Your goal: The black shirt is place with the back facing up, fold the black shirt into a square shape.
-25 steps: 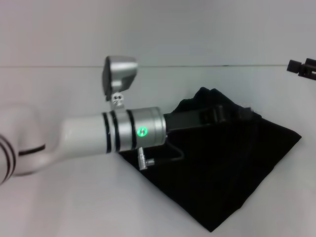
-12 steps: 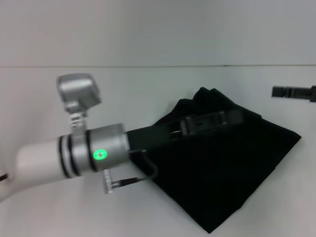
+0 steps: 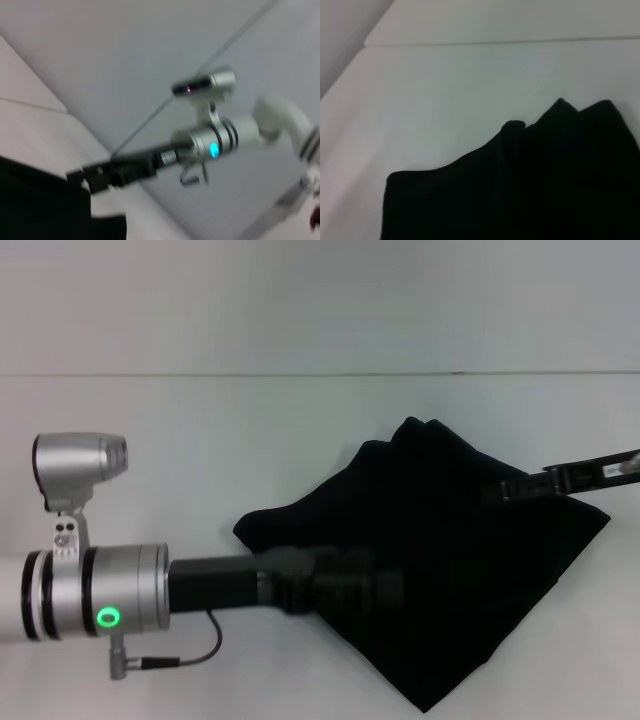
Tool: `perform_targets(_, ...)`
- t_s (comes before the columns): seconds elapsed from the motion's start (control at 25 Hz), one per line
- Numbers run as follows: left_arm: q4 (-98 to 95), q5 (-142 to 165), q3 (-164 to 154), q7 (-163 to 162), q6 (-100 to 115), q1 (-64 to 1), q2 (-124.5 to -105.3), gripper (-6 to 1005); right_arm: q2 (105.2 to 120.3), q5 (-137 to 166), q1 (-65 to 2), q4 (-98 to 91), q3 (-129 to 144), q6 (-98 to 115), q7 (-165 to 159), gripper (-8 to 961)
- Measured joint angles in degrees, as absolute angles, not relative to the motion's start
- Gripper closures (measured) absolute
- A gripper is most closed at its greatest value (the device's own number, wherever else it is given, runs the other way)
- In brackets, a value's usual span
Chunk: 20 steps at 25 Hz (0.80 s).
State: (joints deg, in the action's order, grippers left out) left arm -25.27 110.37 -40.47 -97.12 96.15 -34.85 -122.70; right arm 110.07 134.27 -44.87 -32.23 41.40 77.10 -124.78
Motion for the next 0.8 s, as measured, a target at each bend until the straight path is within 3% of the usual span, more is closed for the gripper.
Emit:
perform_targets(0.12,-26.2,113.6,-40.6,-94.2,97.4,-34.3,-122.7,38,110.58,134.7,-46.5,-30.0,42.8,74.2,-124.9,117)
perform_targets(0.8,-26.4,115.8,-41.3,-90.7,97.9,-34.5,-122.62,41,114.27,134.9,-49.5,-25.8,47.6,62.7,-124.5,151)
